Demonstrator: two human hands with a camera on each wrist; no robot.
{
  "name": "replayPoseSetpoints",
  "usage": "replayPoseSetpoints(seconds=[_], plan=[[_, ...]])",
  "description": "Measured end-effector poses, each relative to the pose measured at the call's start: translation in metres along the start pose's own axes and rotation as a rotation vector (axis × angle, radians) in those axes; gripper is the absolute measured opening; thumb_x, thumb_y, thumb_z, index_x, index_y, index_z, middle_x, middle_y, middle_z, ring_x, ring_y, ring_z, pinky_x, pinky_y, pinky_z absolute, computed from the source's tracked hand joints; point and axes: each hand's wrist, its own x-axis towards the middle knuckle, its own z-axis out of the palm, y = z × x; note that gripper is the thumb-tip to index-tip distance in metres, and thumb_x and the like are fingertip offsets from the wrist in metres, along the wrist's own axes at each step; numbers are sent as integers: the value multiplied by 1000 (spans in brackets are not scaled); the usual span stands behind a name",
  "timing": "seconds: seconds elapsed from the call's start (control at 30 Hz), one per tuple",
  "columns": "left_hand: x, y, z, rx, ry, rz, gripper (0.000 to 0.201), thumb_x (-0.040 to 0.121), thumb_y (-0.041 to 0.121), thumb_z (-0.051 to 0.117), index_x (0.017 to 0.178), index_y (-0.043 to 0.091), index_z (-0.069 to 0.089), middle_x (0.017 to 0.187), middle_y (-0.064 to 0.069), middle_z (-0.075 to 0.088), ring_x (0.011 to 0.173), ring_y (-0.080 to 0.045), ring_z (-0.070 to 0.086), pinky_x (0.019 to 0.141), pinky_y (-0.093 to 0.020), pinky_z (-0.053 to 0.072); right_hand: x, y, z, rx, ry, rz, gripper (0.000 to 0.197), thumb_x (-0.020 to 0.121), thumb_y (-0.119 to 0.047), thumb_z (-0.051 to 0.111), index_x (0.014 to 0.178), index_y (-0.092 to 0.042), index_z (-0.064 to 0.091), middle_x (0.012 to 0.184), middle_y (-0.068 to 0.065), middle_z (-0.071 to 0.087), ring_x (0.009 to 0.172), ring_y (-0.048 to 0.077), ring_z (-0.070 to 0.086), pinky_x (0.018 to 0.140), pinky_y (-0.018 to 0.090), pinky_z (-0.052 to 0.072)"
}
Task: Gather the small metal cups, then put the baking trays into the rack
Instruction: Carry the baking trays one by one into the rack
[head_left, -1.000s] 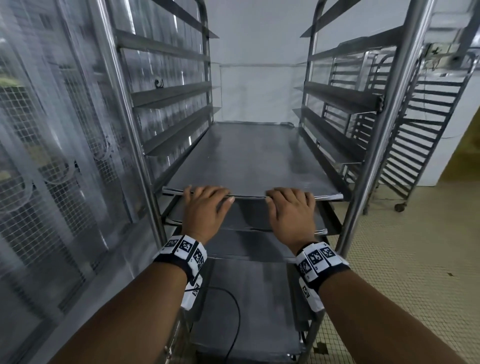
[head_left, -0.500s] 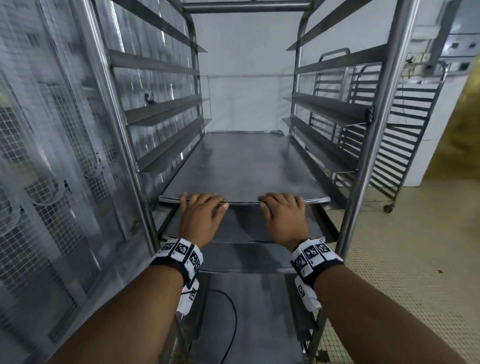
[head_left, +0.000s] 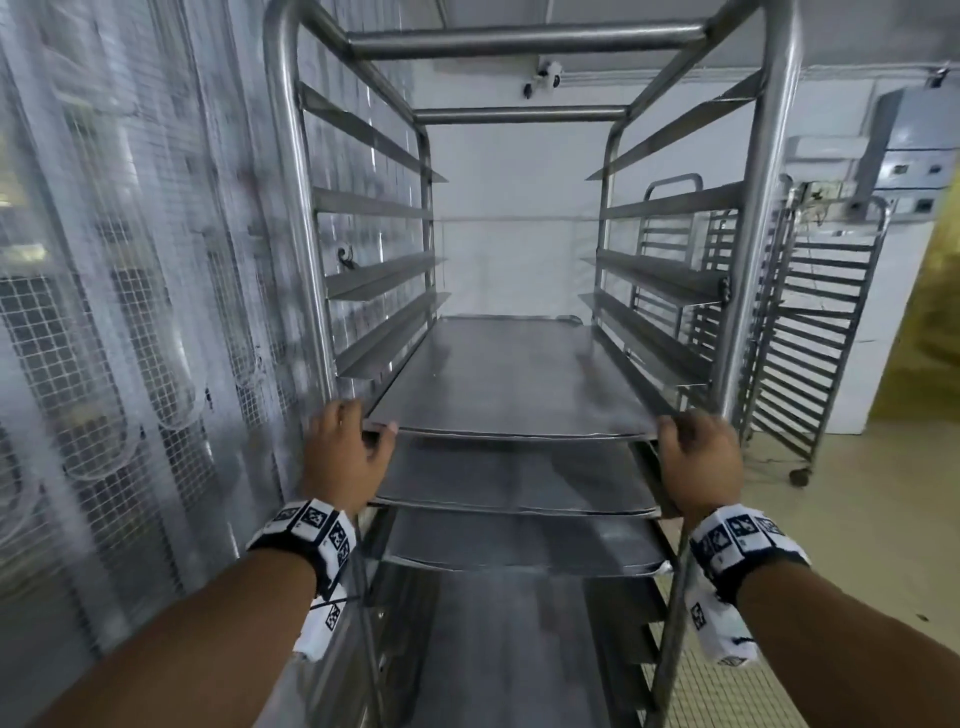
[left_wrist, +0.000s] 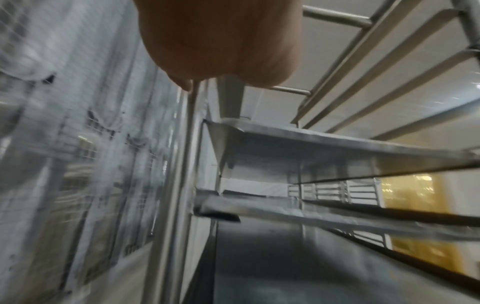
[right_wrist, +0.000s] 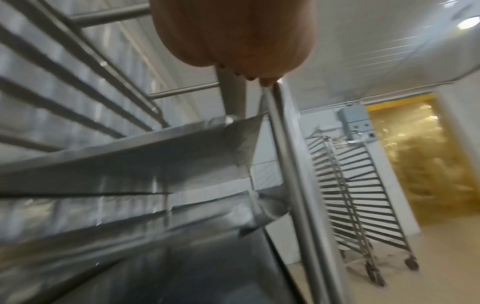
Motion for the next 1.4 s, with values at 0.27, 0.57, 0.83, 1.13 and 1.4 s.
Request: replayPoseSetpoints(seconds=[0.27,0.57,0.83,1.13,1.4], plan=[[86,-1,-48,-256,98,-316,66,94,59,47,139,13,35,130,-22,54,114,-43,56,91,-53,51,77,-26,-68,132,90,226,43,97,-54,47,109,-13,55,95,7,59,81,26,53,74,35,39],[110,16,-43,-434,173,-341,64,103,55,31,154,21,13,133,-26,58,110,-48,60,88,-52,50,105,-45,-52,116,52,130,39,102,-58,27,101,-20,36,90,11,59,78,33,59,72,43,46],[101,14,-22,-412,315,-337,52,106,43,35,146,9,32,106,-26,68,86,-45,65,64,-38,40,95,-35,-21,132,190,164,35,103,-53,30,105,-18,31,79,18,58,67,35,57,62,38,42],[116,1,2,-399,372,-318,47,106,42,38,138,7,37,81,-8,62,60,-23,53,47,-22,31,105,-30,-6,115,222,110,38,105,-41,39,108,-3,41,67,8,47,52,19,35,51,30,23],[143,-11,34,-427,368,-296,46,105,45,38,134,9,36,81,-11,62,61,-31,58,56,-33,41,130,-15,30,73,245,109,38,102,-54,35,97,-16,33,70,14,54,58,26,52,56,30,37]])
